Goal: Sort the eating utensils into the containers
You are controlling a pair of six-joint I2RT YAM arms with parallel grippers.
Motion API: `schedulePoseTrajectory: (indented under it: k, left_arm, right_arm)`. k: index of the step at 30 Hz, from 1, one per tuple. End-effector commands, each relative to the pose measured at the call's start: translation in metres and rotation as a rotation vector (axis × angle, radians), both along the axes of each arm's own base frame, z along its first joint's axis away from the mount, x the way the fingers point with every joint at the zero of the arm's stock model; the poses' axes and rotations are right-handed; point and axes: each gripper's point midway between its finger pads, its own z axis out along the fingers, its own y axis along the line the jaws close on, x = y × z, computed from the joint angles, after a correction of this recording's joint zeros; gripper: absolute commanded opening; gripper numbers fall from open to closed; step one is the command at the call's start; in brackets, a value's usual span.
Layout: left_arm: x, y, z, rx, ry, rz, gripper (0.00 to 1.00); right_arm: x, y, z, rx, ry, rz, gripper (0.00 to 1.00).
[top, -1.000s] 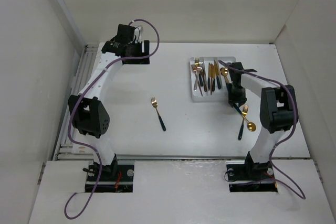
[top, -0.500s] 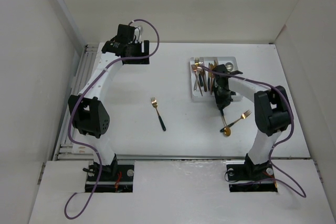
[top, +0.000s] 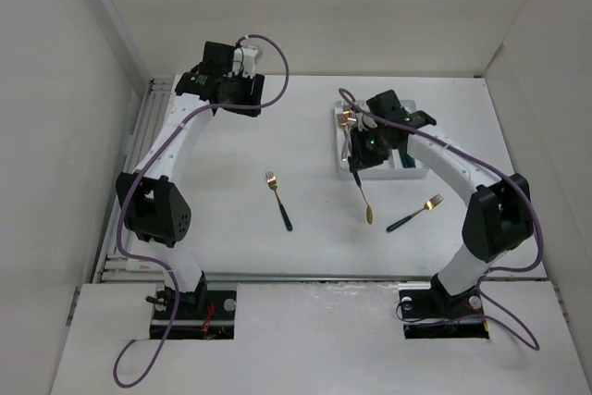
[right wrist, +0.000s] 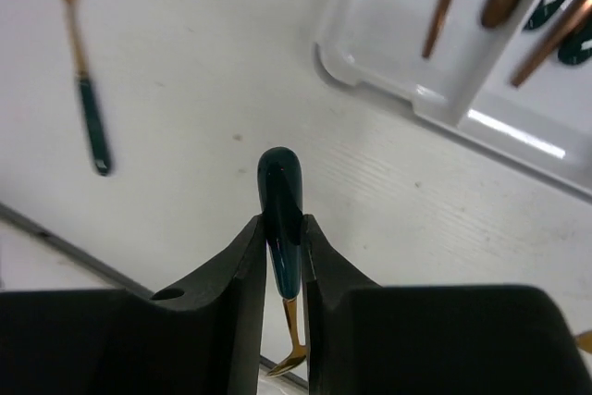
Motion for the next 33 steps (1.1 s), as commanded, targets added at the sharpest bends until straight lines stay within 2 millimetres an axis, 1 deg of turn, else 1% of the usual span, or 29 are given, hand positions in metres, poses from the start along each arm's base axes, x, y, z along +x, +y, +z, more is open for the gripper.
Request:
schedulePoseTrajectory:
  k: [1,2,3,4,6,7,8,9,10,11,12,13,15,16,17,18,19,20,21,22,23,24,25,26,28,29,31,32,33]
  left_arm:
    - [-0.008,0.003,0.055,0.073,-0.212,-0.182,0.52]
    - [-0.005,0.004,0.065,0.139,-0.290,-0.265,0.52]
    - [-0.007,0.007,0.086,0.168,-0.365,-0.291,0.52]
    - [-0.006,0.010,0.089,0.210,-0.405,-0.315,0.52]
    - [0.002,0.013,0.115,0.297,-0.550,-0.373,0.53]
    - [0.002,0.016,0.122,0.381,-0.614,-0.431,0.53]
    - [0.012,0.015,0.134,0.414,-0.690,-0.440,0.53]
    - [0.012,0.017,0.144,0.450,-0.739,-0.454,0.54]
    - [0.010,0.011,0.152,0.471,-0.790,-0.488,0.54]
    - [0.012,0.013,0.152,0.545,-0.826,-0.533,0.56]
    - [0.012,0.005,0.161,0.569,-0.885,-0.561,0.56]
    - [0.013,0.000,0.159,0.600,-0.908,-0.592,0.56]
    - [0.002,-0.021,0.165,0.699,-1.008,-0.688,0.56]
    - [-0.003,-0.029,0.165,0.734,-1.043,-0.730,0.56]
    - [-0.020,-0.046,0.172,0.766,-1.112,-0.786,0.56]
    - [-0.027,-0.055,0.147,0.810,-1.111,-0.861,0.56]
    - [-0.033,-0.064,0.154,0.935,-1.221,-0.926,0.56]
    - [-0.044,-0.073,0.151,0.981,-1.287,-0.976,0.56]
    - [-0.069,-0.088,0.130,0.995,-1.350,-1.072,0.56]
    - [-0.080,-0.095,0.134,1.038,-1.446,-1.096,0.54]
    - [-0.091,-0.102,0.128,1.060,-1.494,-1.149,0.54]
    - [-0.108,-0.119,0.125,1.071,-1.564,-1.223,0.53]
    - [-0.116,-0.124,0.120,1.063,-1.570,-1.257,0.53]
    - [-0.124,-0.131,0.112,1.047,-1.562,-1.301,0.53]
    - [-0.134,-0.147,0.107,1.029,-1.589,-1.339,0.52]
    - [-0.136,-0.151,0.119,1.039,-1.637,-1.300,0.52]
    - [-0.134,-0.161,0.104,1.074,-1.633,-1.342,0.52]
    - [-0.136,-0.166,0.102,1.108,-1.647,-1.364,0.51]
    - [-0.134,-0.168,0.101,1.119,-1.654,-1.367,0.51]
  right_arm:
    - [0.020,0.030,0.068,0.226,-0.098,0.029,0.00]
    - [0.025,0.031,0.074,0.252,-0.095,0.014,0.00]
    - [0.027,0.035,0.084,0.280,-0.103,0.020,0.00]
    - [0.033,0.039,0.098,0.322,-0.118,0.035,0.00]
    - [0.040,0.043,0.113,0.377,-0.121,0.025,0.00]
    - [0.045,0.043,0.119,0.416,-0.118,0.024,0.00]
    - [0.049,0.044,0.132,0.446,-0.133,0.026,0.00]
    - [0.053,0.045,0.136,0.473,-0.127,0.020,0.00]
    - [0.055,0.050,0.141,0.499,-0.127,0.031,0.00]
    - [0.056,0.049,0.154,0.536,-0.136,0.039,0.00]
    - [0.061,0.047,0.157,0.547,-0.139,0.040,0.00]
    - [0.062,0.050,0.160,0.557,-0.138,0.049,0.00]
    - [0.061,0.054,0.177,0.594,-0.155,0.077,0.00]
    - [0.062,0.052,0.175,0.608,-0.136,0.072,0.00]
    - [0.061,0.055,0.180,0.634,-0.133,0.078,0.00]
    - [0.059,0.055,0.187,0.661,-0.125,0.090,0.00]
    - [0.059,0.056,0.189,0.670,-0.131,0.101,0.00]
    - [0.058,0.057,0.190,0.680,-0.118,0.098,0.00]
    - [0.056,0.058,0.191,0.687,-0.113,0.105,0.00]
    - [0.056,0.059,0.193,0.695,-0.118,0.114,0.00]
    - [0.056,0.060,0.195,0.706,-0.119,0.118,0.00]
    - [0.055,0.061,0.196,0.711,-0.115,0.125,0.00]
    - [0.053,0.061,0.190,0.718,-0.092,0.120,0.00]
    - [0.049,0.061,0.193,0.724,-0.091,0.127,0.00]
    - [0.045,0.061,0.197,0.737,-0.100,0.121,0.00]
    - [0.042,0.060,0.189,0.733,-0.083,0.115,0.00]
    - [0.032,0.060,0.191,0.757,-0.066,0.122,0.00]
    - [0.028,0.060,0.181,0.759,-0.031,0.121,0.00]
    - [0.025,0.059,0.184,0.762,-0.046,0.127,0.00]
